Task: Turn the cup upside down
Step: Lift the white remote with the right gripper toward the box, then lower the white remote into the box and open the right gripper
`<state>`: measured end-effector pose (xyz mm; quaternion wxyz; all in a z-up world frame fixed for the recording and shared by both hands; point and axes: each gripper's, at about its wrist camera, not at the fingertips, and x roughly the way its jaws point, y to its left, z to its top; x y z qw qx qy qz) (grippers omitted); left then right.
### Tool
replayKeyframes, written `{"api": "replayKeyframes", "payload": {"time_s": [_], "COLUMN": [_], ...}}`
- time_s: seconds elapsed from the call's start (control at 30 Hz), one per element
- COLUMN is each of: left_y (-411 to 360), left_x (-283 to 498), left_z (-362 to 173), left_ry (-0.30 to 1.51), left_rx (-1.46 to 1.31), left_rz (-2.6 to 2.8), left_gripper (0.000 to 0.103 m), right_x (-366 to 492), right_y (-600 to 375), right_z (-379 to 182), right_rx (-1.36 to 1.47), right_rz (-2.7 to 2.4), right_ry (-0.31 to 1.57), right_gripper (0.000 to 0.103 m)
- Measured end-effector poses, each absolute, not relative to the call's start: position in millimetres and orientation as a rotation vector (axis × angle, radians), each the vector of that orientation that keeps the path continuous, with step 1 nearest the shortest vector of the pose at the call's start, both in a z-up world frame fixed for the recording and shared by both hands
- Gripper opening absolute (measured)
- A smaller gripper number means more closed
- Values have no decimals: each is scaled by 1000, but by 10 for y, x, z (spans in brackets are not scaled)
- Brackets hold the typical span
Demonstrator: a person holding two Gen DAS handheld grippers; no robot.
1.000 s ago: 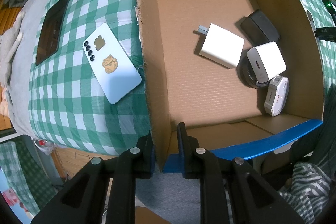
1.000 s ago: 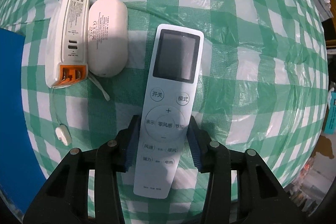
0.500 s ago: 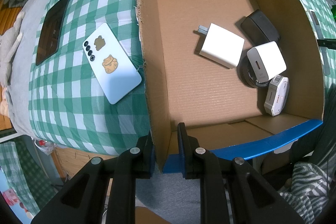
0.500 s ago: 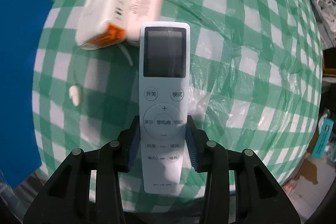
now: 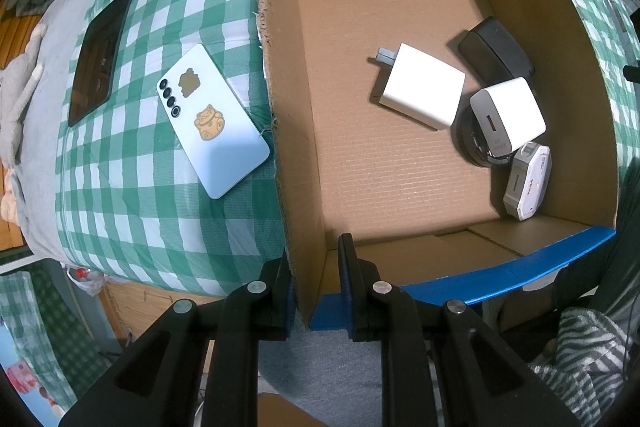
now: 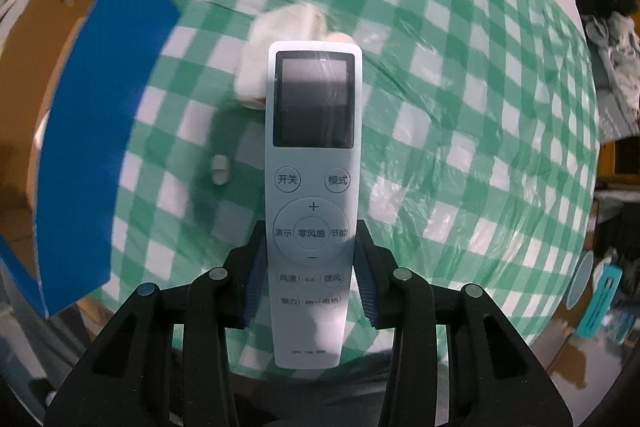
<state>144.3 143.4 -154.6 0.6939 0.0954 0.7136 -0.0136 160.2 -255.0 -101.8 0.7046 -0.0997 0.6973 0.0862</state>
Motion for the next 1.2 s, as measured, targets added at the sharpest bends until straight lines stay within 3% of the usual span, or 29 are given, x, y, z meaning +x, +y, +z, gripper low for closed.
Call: {"api": "replayKeyframes", "payload": {"time_s": [0.83,1.2], "left_y": [1427,1416], "left_x": [1441,1439], "left_z": [-1550,-1557], "left_ry": [1594,1594], "left_rx": [211,208], "left_rz": [-30,-33], "left_gripper": [17,17], "right_x": [1592,1566], "right_y": [-922,-222], "right_z": [-241,-485], "right_rx": [-391,-418], "right_rz": [534,621], "right_ry": [1436,1490], "right_gripper": [40,40]}}
